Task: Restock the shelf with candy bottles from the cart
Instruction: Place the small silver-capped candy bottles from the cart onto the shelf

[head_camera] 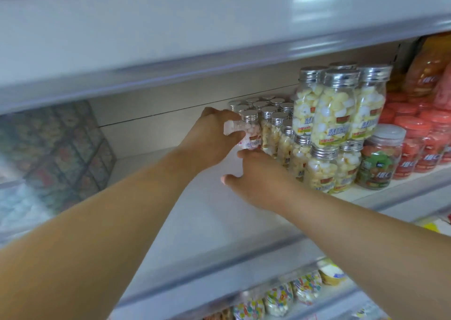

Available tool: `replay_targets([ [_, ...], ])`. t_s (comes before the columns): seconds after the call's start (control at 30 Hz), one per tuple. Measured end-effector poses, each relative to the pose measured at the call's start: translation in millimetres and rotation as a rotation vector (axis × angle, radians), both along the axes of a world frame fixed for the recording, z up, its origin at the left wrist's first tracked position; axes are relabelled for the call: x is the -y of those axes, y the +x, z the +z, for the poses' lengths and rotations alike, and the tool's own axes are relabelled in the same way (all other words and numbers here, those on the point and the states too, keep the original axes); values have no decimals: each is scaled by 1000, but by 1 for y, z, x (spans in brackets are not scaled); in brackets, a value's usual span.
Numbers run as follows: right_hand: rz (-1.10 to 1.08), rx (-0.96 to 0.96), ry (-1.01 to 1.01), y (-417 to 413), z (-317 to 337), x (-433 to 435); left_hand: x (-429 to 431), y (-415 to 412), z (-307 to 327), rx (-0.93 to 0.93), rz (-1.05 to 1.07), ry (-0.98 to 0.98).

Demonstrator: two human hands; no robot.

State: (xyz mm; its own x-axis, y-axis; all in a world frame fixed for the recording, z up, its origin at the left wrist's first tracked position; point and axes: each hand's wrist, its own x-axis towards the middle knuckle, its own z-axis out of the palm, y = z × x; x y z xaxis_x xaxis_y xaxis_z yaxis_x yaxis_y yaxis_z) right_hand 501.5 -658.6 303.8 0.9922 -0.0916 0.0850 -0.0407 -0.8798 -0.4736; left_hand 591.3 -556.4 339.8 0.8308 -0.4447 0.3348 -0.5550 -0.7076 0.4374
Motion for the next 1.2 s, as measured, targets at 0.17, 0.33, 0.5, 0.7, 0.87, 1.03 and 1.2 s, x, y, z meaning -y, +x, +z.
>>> replay_targets([
  [0.17,136,121,118,-72,22,7,-40,-101,1,-93,68,-102],
  [0.33,305,307,368,-181,-22,25,-67,-231,-41,-34,68,-217],
  [0.5,305,30,416,-255,-126,43,-71,-307,-136,-112,99,-186],
  [0.7,210,-298,325,-285,-262,53,-71,-345,-268,-478,209,-106],
  [0.87,198,-615,57,-310,-369,65,-80,-377,-394,-823,215,143],
  [1.03,304,-758,-179,-328,-437,70,-72,-401,-487,-1008,63,358],
  [1.2,400,-788,-312,-337,-477,74,-36,-414,-552,-997,-114,414],
])
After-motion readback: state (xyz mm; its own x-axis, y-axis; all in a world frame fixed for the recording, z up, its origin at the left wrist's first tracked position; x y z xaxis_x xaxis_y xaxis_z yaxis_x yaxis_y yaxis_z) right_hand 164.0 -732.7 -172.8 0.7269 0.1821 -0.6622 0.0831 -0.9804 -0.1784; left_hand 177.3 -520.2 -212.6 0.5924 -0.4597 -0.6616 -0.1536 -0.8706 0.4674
